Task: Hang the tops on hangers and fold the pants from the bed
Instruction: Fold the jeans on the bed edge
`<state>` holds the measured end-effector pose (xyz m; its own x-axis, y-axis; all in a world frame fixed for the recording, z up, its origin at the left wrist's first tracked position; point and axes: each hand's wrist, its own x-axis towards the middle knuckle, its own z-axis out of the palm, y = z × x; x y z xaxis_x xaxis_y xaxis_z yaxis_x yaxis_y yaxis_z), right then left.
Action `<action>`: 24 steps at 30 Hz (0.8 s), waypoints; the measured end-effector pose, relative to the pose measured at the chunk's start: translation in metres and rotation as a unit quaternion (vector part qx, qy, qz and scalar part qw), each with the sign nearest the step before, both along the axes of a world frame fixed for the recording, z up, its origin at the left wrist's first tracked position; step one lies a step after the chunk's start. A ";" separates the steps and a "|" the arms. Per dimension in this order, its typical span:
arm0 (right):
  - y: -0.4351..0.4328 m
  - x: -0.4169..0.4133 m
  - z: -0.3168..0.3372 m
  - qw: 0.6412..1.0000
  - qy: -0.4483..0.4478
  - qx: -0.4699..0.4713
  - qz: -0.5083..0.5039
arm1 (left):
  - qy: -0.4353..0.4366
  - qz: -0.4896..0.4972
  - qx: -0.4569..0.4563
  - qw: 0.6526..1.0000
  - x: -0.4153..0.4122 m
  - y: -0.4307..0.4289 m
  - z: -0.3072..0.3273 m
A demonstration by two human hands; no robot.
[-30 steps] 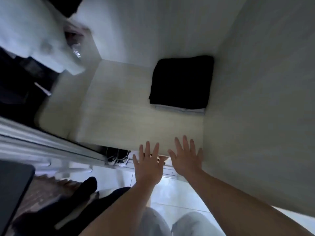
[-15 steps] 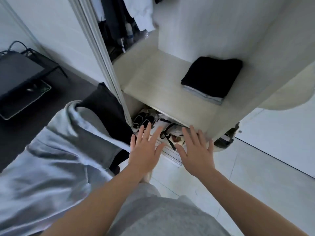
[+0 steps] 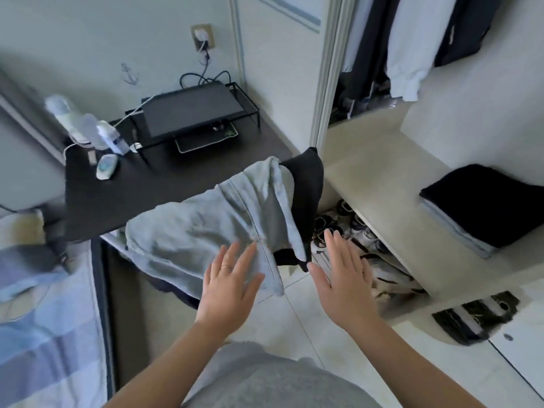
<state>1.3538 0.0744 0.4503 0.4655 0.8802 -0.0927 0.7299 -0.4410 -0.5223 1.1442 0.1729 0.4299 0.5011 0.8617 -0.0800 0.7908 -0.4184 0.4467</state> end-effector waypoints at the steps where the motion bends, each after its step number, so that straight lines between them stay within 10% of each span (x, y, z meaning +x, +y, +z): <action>1: 0.009 -0.007 0.002 1.000 0.010 0.004 0.012 | -0.010 0.033 -0.009 0.999 -0.013 0.002 -0.001; 13: 0.119 -0.065 0.009 0.994 0.080 0.022 0.070 | -0.286 0.339 -0.184 0.877 -0.115 0.034 -0.014; 24: 0.165 -0.073 -0.013 0.965 0.253 0.051 -0.051 | -0.273 0.363 -0.250 0.855 -0.124 0.071 -0.010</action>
<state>1.2809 0.2396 0.4373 0.4679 0.8488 -0.2462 0.3249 -0.4243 -0.8453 1.0203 0.2440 0.4195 -0.0709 0.8883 -0.4538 0.3771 0.4451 0.8122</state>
